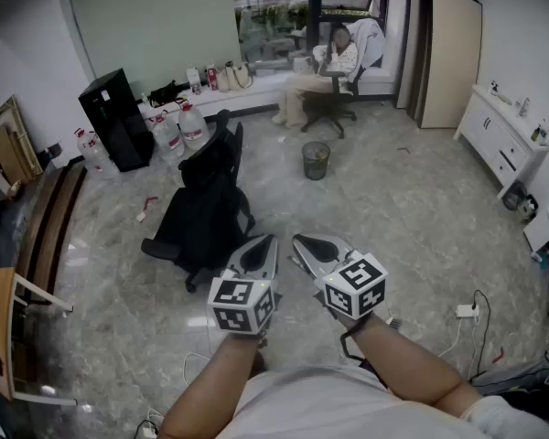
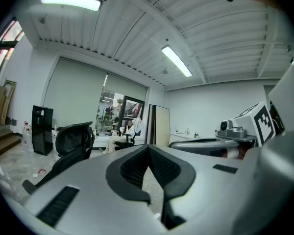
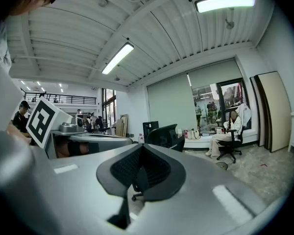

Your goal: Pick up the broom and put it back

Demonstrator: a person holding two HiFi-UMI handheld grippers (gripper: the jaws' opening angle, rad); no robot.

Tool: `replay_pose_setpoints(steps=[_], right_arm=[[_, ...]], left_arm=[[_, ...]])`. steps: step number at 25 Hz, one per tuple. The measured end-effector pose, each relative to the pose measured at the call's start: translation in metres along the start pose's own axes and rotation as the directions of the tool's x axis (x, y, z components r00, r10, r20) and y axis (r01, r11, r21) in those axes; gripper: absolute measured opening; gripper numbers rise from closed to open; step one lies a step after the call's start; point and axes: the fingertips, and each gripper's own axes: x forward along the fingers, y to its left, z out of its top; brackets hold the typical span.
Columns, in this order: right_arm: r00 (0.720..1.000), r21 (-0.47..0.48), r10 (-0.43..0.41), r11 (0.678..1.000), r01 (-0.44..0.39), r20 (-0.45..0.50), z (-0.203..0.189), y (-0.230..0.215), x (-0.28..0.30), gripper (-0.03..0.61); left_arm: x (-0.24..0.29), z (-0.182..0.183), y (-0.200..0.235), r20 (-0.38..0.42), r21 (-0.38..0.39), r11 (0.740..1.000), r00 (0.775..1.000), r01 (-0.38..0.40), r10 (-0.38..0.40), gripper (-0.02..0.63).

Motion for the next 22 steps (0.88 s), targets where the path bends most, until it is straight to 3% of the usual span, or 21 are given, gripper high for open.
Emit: replay_pose_setpoints(steps=[12,22], right_arm=[[0.998,0.039,-0.054,0.998,0.055,-0.011,-0.008,-0.019,0.049,0.003],[0.983,0.062,-0.182,0.981,0.184,-0.037,-0.007,-0.020,0.122,0.003]], left_arm=[[0.028,-0.001,0.048,-0.018,-0.011,0.999,0.999,0.037,-0.037,0.005],[0.046,0.007,0.122,-0.035,-0.026,0.987,0.987,0.157,-0.158,0.005]])
